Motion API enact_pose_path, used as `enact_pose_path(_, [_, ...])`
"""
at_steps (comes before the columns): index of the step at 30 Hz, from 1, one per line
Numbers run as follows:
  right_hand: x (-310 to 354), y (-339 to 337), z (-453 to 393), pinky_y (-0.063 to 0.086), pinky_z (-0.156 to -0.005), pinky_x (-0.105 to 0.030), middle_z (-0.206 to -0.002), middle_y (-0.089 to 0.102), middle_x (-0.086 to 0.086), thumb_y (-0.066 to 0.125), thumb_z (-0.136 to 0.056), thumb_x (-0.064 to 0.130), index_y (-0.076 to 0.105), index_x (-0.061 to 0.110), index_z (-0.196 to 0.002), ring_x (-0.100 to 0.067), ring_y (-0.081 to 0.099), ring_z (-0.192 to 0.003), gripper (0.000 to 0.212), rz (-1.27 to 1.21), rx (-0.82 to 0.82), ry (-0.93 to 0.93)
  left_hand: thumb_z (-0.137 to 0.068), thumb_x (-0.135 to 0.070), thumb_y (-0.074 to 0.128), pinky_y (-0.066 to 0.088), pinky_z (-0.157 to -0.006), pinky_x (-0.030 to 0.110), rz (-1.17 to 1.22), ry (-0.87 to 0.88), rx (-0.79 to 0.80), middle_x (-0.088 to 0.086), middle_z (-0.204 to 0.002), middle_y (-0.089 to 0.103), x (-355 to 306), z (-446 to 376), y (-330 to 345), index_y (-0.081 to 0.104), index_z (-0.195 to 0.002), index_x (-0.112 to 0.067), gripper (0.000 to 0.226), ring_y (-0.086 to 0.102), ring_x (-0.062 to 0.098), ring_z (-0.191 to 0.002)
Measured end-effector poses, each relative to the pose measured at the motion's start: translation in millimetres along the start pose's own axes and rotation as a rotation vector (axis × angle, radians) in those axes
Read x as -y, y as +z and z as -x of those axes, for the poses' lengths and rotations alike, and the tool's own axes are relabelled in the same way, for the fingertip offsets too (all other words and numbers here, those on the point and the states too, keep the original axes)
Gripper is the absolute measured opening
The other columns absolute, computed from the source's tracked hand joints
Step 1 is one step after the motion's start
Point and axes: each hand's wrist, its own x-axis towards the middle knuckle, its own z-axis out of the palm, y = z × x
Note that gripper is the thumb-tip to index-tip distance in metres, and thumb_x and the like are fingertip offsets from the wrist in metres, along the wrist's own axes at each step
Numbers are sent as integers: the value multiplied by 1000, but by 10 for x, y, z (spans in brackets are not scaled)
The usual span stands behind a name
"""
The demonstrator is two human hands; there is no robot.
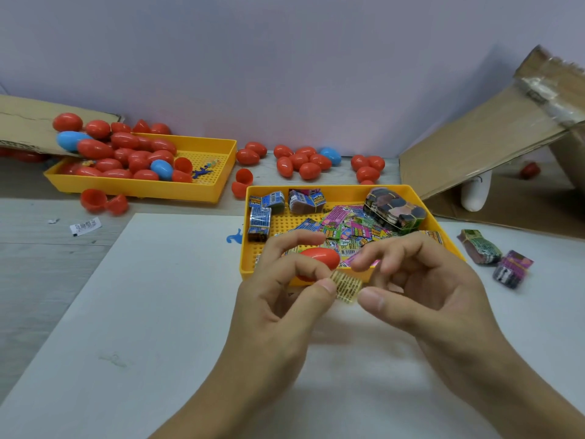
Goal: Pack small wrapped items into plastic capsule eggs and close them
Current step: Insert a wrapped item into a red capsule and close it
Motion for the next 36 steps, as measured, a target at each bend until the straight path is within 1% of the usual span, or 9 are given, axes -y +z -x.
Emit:
enact_pose_path(2, [-3,13,7,49,-58,-22,-93,71,-2,91,-60,39,68,27,-85,-13,53,-64,36,39,7,33,-72,-36,62,56,-80,37,34,-17,-7,-12,-117,60,4,3,-3,67,-68,-19,17,63,7,-109])
enact_pose_path(4, [-19,21,6,48,-56,-21,-90,71,0,91,-57,38,71,25,-91,-13,55,-65,41,58,-24,90,-72,-34,63,55,-83,45,94,-42,-9,-11,-119,60,19,7,-10,68,-69,-18,17,62,16,-113])
enact_pose_path(8, [-26,33,-16,40,-45,-13,-81,69,3,83,-59,28,74,24,-95,-8,52,-59,37,-12,-72,202,-71,-33,64,52,-78,37,193,-74,-12,-6,-122,59,20,-4,-21,68,-68,-18,16,63,29,-111])
enact_pose_path(14, [-30,30,-14,29,-38,-16,-53,51,-1,71,-74,24,74,16,-83,-11,42,-42,13,-4,-94,325,-71,-29,60,52,-76,27,80,-6,30,-7,-122,58,-10,29,10,66,-69,-17,14,63,11,-108])
enact_pose_path(17, [-13,30,-3,32,-38,-15,-50,53,1,70,-74,17,74,14,-80,-8,43,-41,8,61,-118,206,-72,-23,59,48,-73,14,-22,53,90,-7,-124,54,-23,66,36,64,-76,-10,14,62,10,-108])
enact_pose_path(23, [6,75,67,45,-45,-27,-75,65,6,69,-74,26,69,24,-77,-14,60,-64,3,412,-87,-118,-76,-35,63,47,-77,10,-28,15,57,-9,-117,57,-24,67,41,66,-73,-9,27,61,4,-106])
enact_pose_path(28, [5,110,70,46,-44,-25,-78,70,-2,69,-74,34,72,27,-82,-15,65,-66,11,276,-155,-38,-78,-30,62,48,-76,10,-60,61,70,-8,-118,56,-22,63,58,66,-73,-11,20,61,5,-109])
enact_pose_path(32, [-23,133,78,49,-42,-23,-72,71,-2,74,-79,28,76,30,-91,-18,68,-60,13,281,-170,-50,-81,-27,62,49,-71,11,-37,76,116,-11,-118,53,-34,74,45,65,-78,-13,15,64,7,-95])
enact_pose_path(36, [-24,124,81,48,-42,-21,-72,71,7,71,-82,15,76,34,-92,-15,68,-59,21,407,-259,-140,-84,-31,63,53,-80,25,-98,125,104,-10,-116,56,-3,81,55,68,-84,-24,8,62,29,-108])
